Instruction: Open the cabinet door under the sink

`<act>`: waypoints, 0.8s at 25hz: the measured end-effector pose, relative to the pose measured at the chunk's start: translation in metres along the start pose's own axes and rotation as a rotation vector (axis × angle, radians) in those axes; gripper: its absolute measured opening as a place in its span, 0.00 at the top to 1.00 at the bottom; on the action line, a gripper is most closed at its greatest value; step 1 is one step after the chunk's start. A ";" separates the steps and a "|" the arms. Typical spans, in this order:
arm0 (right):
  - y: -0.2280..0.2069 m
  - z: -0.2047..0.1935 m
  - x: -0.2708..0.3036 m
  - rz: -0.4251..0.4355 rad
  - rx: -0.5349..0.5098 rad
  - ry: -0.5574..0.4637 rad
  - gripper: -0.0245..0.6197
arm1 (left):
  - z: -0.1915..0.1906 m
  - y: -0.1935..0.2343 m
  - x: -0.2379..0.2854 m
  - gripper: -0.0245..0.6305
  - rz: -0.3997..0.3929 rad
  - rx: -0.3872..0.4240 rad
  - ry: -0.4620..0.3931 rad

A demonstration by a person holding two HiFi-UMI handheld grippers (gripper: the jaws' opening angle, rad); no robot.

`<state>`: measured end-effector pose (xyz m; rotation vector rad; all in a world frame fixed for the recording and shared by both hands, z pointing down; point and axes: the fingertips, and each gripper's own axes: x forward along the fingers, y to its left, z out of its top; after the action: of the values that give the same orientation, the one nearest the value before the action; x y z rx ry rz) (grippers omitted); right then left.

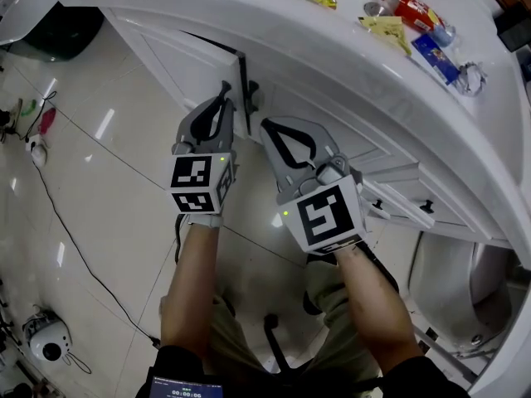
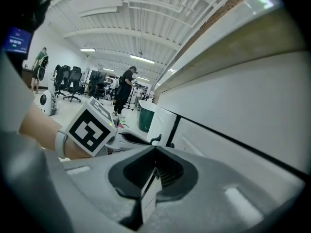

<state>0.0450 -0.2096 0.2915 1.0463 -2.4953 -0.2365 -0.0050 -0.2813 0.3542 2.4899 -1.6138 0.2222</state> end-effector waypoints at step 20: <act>0.053 0.034 0.016 0.053 0.010 -0.042 0.97 | -0.015 0.032 -0.068 0.88 -0.034 -0.008 0.044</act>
<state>-0.0142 -0.1840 0.2831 0.9871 -2.5602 -0.2324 -0.0617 -0.2307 0.3559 2.4860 -1.5517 0.2635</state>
